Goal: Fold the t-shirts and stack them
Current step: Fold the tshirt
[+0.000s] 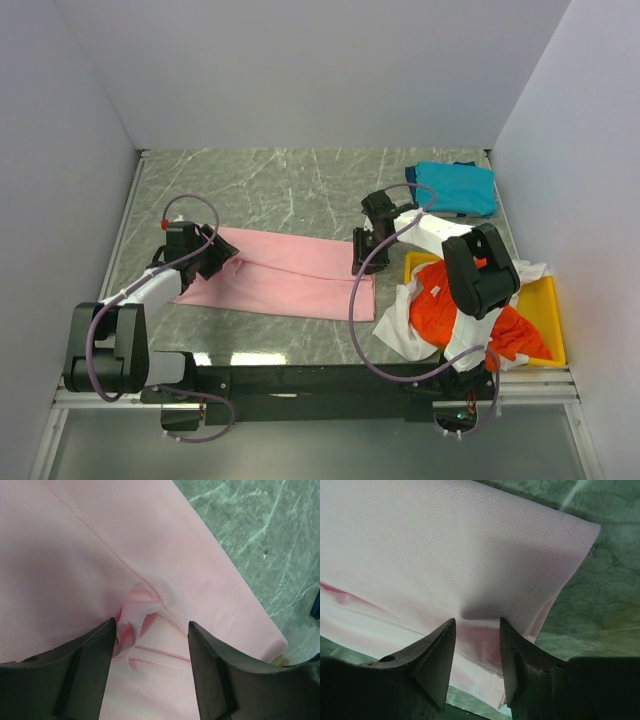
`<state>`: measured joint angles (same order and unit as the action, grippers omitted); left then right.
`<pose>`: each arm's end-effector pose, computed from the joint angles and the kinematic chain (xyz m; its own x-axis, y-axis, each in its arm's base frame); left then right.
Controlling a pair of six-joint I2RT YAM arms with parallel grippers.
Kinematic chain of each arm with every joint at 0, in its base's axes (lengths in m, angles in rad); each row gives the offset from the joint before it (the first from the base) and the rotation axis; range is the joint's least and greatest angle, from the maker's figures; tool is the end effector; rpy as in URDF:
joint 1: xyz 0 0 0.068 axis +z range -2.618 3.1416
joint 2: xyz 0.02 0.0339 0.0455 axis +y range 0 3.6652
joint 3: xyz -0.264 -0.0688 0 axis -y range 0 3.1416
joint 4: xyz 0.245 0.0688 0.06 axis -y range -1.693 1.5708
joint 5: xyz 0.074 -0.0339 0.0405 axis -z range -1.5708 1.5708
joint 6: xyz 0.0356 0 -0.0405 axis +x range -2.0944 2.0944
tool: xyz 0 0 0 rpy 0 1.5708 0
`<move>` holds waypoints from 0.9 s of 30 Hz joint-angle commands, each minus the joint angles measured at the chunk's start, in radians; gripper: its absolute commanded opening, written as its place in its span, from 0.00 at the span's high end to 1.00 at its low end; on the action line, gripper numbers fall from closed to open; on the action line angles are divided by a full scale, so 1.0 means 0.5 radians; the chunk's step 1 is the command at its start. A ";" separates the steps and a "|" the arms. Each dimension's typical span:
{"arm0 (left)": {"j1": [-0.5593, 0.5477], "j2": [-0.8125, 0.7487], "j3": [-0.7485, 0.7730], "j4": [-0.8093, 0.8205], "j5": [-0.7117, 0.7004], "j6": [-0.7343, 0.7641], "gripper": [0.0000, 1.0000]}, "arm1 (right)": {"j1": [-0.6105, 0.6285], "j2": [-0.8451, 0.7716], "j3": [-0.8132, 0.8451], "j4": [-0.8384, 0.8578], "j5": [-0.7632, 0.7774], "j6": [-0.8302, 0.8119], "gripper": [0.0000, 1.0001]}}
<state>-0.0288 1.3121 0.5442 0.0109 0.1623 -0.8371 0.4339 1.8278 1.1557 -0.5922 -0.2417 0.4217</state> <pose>0.2494 -0.0129 0.1667 -0.5680 -0.7169 -0.4043 -0.4122 0.6730 -0.6142 0.3130 0.1544 0.1597 -0.9832 -0.0175 -0.1819 -0.0781 0.9401 0.3317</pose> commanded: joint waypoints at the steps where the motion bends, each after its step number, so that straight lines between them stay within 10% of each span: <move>1: -0.019 -0.102 0.004 -0.016 0.047 -0.025 0.35 | 0.019 -0.002 -0.001 -0.012 0.026 0.000 0.53; 27: -0.022 -0.093 0.243 -0.139 -0.085 0.058 0.35 | 0.102 -0.250 -0.151 -0.098 0.152 0.012 0.63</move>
<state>-0.0364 1.2427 0.6403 -0.1097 0.1406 -0.8066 0.4755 1.7496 1.0916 -0.6315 -0.1871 0.4221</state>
